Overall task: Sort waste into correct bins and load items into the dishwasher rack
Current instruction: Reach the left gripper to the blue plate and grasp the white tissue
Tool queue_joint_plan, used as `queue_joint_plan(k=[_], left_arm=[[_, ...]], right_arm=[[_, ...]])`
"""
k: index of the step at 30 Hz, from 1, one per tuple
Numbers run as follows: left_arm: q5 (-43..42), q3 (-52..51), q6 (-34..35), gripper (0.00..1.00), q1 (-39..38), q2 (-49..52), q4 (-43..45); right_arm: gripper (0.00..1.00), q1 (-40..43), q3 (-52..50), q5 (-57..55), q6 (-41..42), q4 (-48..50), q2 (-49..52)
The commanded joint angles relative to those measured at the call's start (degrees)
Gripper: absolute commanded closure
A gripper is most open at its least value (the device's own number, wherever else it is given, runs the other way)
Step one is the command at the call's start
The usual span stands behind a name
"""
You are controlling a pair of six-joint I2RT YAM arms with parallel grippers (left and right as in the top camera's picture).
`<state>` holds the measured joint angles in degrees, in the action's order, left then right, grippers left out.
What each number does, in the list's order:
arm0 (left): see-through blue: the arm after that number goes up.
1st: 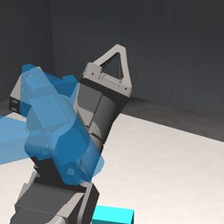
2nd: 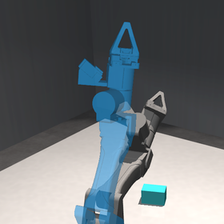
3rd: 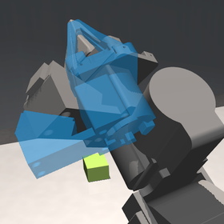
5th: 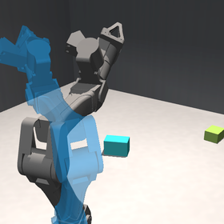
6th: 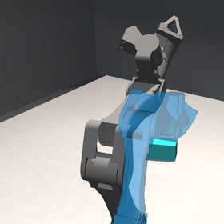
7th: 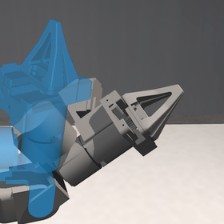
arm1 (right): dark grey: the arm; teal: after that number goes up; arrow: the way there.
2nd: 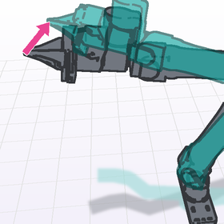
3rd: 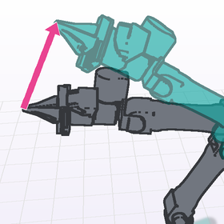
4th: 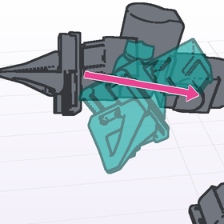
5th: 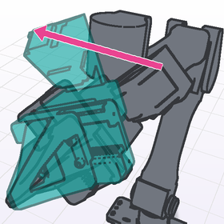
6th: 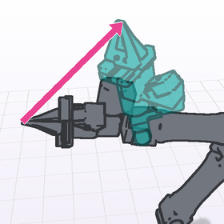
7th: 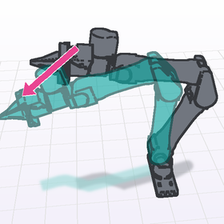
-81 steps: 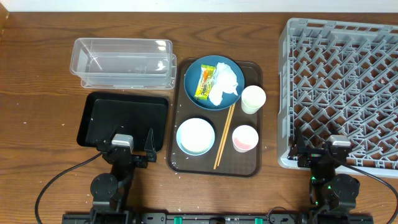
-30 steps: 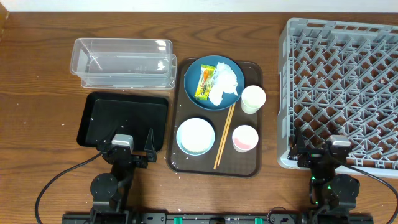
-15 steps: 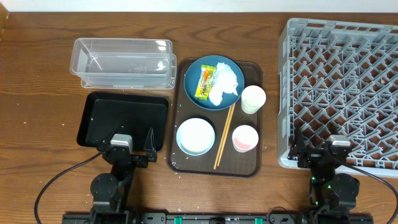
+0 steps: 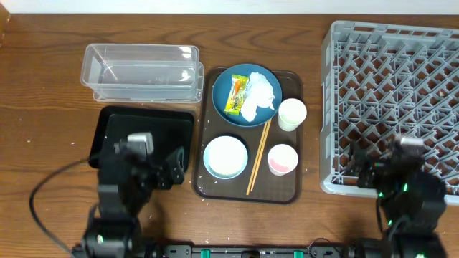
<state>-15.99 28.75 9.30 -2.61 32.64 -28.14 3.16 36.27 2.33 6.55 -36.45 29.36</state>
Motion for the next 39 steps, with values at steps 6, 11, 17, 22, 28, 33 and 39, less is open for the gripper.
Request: queue_joint_plan(k=[6,11,17,22,28,33,39], left_arm=[[-1.9,26.8,0.6,0.01,0.3,26.6,-26.9],[-1.4,30.4,0.7,0.02,0.3,32.6,-30.1],[-7.3,30.4,1.7,0.02,-0.2,35.2,-21.0],[-3.6,34.8,-0.8,0.02,-6.3,40.3,-14.9],[2.6,46.8,-7.5,0.02,-14.6,53.3,-14.7],[2.6,54.1,-11.0,0.02,-18.6,63.8,-12.2],[3.3,55.0,-11.3,0.04,-21.7,72.7,-2.7]], right_arm=[[0.01,-0.1,17.9,-0.5,-0.9,-15.2,19.9],[0.01,-0.1,21.3,-0.2,-0.8,-17.4,23.5],[0.01,-0.1,21.3,-0.2,-0.9,-18.5,23.4],[0.01,-0.1,21.3,-0.2,-0.8,-18.5,23.4],[0.01,-0.1,21.3,-0.2,-0.8,-18.5,23.4],[0.01,-0.1,21.3,-0.2,-0.8,-18.5,23.4],[0.01,-0.1,21.3,-0.2,-0.8,-18.7,23.4]])
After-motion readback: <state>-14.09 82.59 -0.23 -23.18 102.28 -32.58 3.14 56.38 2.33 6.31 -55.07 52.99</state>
